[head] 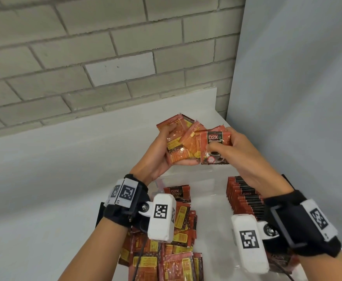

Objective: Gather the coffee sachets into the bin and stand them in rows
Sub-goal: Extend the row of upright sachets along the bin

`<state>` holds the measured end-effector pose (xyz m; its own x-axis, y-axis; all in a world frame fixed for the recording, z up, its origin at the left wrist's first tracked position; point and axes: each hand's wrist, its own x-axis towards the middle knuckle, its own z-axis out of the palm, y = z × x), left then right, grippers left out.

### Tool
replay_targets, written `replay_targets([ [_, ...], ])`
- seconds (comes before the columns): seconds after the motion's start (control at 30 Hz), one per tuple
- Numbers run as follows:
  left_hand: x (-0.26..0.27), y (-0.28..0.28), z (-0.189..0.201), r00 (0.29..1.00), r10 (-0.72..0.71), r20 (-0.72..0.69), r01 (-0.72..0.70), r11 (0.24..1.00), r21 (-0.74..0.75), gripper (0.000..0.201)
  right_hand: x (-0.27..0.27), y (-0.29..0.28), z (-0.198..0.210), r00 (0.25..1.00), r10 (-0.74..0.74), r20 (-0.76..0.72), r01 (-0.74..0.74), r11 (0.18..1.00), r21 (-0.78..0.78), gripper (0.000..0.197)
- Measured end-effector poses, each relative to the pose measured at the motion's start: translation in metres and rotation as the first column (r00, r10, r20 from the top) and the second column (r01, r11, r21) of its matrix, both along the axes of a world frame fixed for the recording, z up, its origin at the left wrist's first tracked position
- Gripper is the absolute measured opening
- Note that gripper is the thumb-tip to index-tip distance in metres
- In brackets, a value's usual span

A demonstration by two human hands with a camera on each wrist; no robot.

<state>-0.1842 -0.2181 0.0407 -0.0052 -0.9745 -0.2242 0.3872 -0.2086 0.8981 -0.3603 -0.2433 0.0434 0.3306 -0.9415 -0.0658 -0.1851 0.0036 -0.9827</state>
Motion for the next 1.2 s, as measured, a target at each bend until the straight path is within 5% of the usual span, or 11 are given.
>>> replay_targets([
  [0.17,0.001,-0.001,-0.001,0.996,0.048,0.075,-0.046,0.998,-0.037,0.032,-0.002,-0.007,-0.002,0.98,-0.106,0.167,0.085,0.988,0.128,0.028],
  [0.67,-0.001,-0.001,-0.007,0.987,-0.036,0.156,0.05,0.995,-0.088,0.051,0.002,-0.003,-0.003,0.989,-0.033,0.142,0.015,0.992,0.126,0.028],
  [0.8,0.002,-0.002,-0.006,0.998,-0.048,0.049,0.051,0.996,-0.068,0.023,0.001,-0.007,-0.004,0.982,-0.107,0.157,0.088,0.988,0.123,0.027],
  [0.93,0.003,-0.004,-0.009,0.996,0.002,0.087,0.007,0.994,-0.111,0.016,-0.004,-0.009,-0.004,0.973,-0.153,0.173,0.133,0.984,0.117,0.029],
  [1.2,0.007,-0.006,-0.016,0.967,0.071,0.246,-0.028,0.984,-0.173,0.019,-0.004,-0.003,0.0,0.998,0.003,0.058,-0.008,0.997,0.079,0.026],
])
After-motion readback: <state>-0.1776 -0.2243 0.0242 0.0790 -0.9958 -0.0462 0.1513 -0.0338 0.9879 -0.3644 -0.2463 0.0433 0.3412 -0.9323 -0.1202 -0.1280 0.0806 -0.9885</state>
